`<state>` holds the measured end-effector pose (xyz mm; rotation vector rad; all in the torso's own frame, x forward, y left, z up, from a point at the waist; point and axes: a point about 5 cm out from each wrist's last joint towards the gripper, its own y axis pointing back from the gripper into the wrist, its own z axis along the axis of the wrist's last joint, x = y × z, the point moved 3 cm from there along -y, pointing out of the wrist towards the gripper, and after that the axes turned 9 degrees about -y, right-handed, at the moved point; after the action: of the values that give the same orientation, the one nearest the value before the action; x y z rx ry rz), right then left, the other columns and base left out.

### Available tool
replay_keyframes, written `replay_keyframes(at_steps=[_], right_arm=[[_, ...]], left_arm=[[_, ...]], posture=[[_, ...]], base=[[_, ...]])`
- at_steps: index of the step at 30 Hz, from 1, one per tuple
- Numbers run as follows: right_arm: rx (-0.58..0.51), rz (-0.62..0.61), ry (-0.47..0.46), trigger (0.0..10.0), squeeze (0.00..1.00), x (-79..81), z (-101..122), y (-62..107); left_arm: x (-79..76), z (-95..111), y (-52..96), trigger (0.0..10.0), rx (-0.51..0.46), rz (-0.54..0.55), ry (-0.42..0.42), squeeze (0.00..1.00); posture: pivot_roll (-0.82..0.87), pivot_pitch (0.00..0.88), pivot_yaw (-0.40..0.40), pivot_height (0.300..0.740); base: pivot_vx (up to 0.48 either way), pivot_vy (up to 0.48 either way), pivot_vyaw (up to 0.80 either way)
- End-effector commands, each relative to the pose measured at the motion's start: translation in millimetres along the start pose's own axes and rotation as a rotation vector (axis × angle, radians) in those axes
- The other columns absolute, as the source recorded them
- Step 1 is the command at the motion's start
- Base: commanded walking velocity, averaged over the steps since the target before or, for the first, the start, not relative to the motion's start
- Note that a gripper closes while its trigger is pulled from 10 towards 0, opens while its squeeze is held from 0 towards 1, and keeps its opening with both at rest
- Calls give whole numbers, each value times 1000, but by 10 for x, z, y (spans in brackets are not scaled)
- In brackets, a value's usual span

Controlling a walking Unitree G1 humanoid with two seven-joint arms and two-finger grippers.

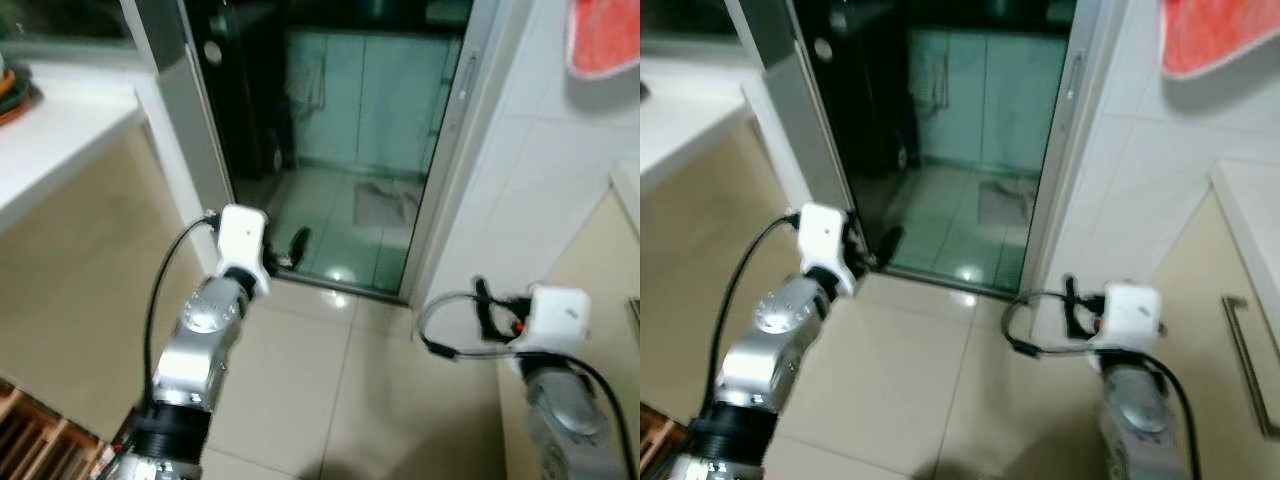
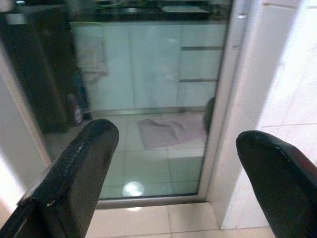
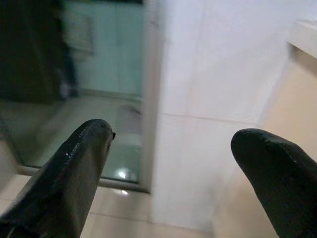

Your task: Restocking fridge

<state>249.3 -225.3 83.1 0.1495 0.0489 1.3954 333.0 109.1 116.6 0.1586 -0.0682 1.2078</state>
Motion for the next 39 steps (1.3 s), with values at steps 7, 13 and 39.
replay_keyframes(at_steps=[7,13,39], right_arm=[[-5,32,-34,10000,0,40,41,241],[-32,117,2,10000,0,159,177,113],[-23,61,7,10000,0,65,220,-55]], left_arm=[[120,-191,645,10000,37,-1,24,0],[52,-232,637,10000,44,43,77,0],[29,-152,512,10000,40,27,28,0]], posture=[[-173,0,42,740],[-168,0,21,740],[-162,0,7,740]], base=[[0,0,0],[0,0,0],[0,0,0]])
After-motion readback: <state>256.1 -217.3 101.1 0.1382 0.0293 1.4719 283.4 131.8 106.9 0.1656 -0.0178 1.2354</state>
